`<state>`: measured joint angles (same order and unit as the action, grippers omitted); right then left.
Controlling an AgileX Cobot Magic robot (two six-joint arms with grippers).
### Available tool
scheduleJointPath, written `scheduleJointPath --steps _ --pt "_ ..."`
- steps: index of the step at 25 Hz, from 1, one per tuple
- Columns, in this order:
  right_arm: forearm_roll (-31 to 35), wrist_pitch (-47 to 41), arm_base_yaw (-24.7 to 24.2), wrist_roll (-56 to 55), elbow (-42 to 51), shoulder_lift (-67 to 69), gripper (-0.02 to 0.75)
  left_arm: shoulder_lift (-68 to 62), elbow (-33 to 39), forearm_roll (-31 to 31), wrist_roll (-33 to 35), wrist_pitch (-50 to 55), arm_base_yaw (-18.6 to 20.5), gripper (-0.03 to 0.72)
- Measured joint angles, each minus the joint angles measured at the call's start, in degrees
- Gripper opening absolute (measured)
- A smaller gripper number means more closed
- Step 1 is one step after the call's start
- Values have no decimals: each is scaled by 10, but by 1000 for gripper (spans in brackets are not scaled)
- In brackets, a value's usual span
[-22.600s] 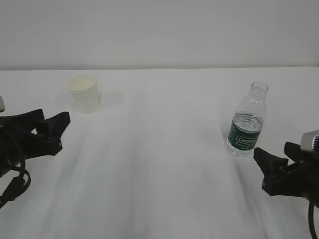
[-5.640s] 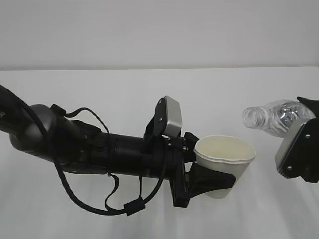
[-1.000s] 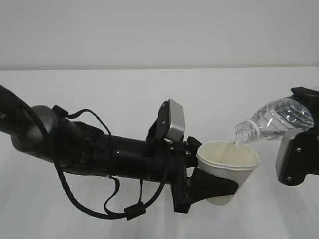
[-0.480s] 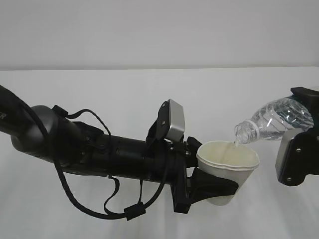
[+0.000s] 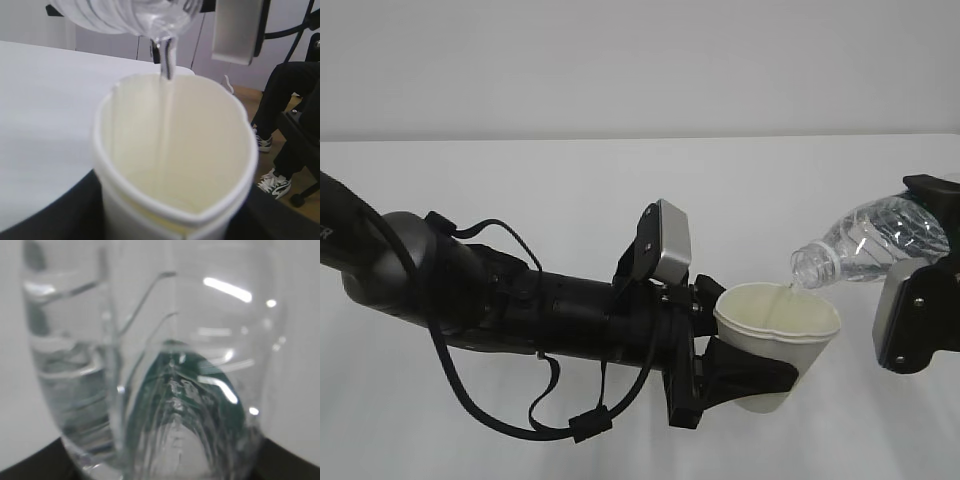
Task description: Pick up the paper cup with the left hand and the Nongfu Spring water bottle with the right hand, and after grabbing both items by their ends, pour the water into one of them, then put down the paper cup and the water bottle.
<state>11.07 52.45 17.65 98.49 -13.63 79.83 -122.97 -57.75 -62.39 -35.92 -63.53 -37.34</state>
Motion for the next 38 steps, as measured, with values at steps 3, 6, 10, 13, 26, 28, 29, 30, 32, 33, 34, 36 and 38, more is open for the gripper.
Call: scheduleJointPath --steps 3,6,10,13,26,28,29,30,32,33,34,36,38 --pt "-1 0 0 0 0 0 403 0 0 0 0 0 0 428" --pt "-2 0 0 0 0 0 403 0 0 0 0 0 0 428" --pt "-2 0 0 0 0 0 403 0 0 0 0 0 0 428" --pt "-4 0 0 0 0 0 403 0 0 0 0 0 0 428" --pt "-6 1 0 0 0 0 403 0 0 0 0 0 0 427" --pt "-6 1 0 0 0 0 403 0 0 0 0 0 0 427" --pt "-6 1 0 0 0 0 403 0 0 0 0 0 0 427" --pt "-6 1 0 0 0 0 403 0 0 0 0 0 0 427" --pt "-6 1 0 0 0 0 403 0 0 0 0 0 0 427" --pt "-6 1 0 0 0 0 403 0 0 0 0 0 0 427" --pt "-6 1 0 1 0 0 403 0 0 0 0 0 0 427" --pt "-6 1 0 4 0 0 403 0 0 0 0 0 0 427" --pt "-6 1 0 5 0 0 403 0 0 0 0 0 0 427"
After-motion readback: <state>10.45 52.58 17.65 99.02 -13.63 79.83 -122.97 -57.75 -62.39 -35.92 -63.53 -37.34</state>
